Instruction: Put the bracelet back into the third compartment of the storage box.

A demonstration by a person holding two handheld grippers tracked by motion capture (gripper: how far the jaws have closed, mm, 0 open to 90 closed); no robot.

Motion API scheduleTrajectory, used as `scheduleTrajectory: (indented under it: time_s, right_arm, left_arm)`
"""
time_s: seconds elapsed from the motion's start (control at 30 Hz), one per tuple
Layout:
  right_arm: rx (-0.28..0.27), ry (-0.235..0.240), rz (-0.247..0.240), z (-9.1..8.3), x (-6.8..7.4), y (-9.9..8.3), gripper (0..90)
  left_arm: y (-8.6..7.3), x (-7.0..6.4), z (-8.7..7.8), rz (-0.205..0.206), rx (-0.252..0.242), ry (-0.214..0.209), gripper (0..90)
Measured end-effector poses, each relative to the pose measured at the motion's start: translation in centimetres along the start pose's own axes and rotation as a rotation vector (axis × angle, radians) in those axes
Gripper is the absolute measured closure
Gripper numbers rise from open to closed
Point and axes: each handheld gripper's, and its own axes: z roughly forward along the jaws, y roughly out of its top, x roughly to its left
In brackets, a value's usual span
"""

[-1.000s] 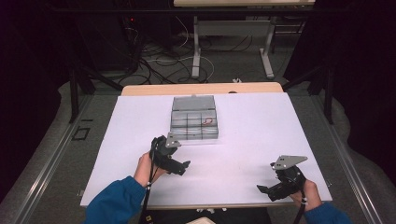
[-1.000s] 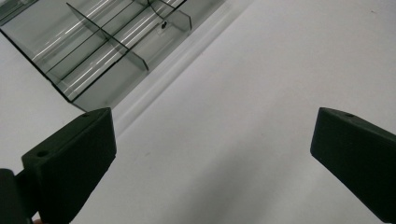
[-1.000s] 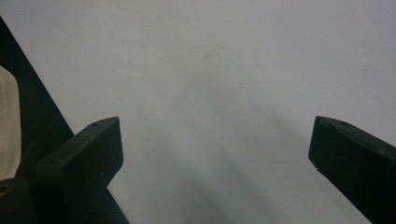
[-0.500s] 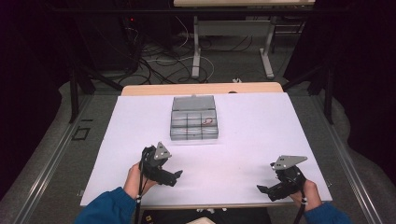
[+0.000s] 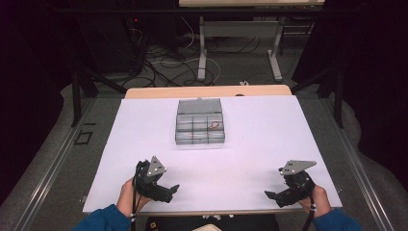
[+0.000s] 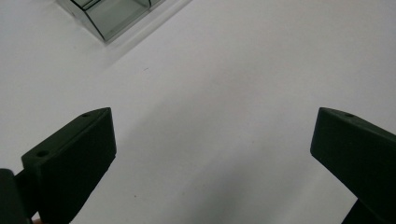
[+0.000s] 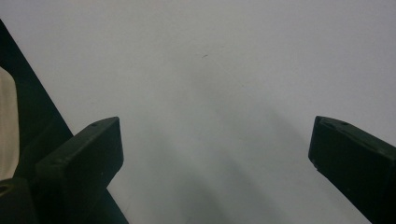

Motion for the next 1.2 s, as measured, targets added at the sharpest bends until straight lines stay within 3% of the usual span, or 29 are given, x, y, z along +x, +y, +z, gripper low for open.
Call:
scheduleTrajectory:
  time_s: [0.57,0.6,0.63,0.7,0.8,1.2]
  right_arm:
    - [-0.007,-0.001,-0.001,0.1,0.0,0.0,2.5]
    - [-0.007,-0.004,-0.002,0.1,0.0,0.0,2.5]
    - [-0.006,-0.003,0.0,0.1,0.0,0.0,2.5]
    - [-0.006,-0.006,0.0,0.1,0.1,0.0,2.5]
    - [-0.008,-0.003,-0.008,0.1,0.0,0.0,2.5]
    - [0.001,-0.002,-0.014,-0.1,0.0,0.0,2.5]
  left_arm:
    - [-1.9,-0.7,-1.3,0.0,-0.012,0.004,0.3]
    - [-2.0,-0.9,-1.3,-0.016,-0.015,0.0,0.3]
    - [-2.1,-0.8,-1.4,0.001,-0.012,0.007,0.3]
    - [-2.2,-1.0,-1.4,-0.019,-0.016,0.002,0.3]
    - [-2.3,-1.0,-1.6,0.001,-0.011,0.006,0.3]
    - [-2.3,-0.8,-1.8,-0.006,-0.015,0.0,0.3]
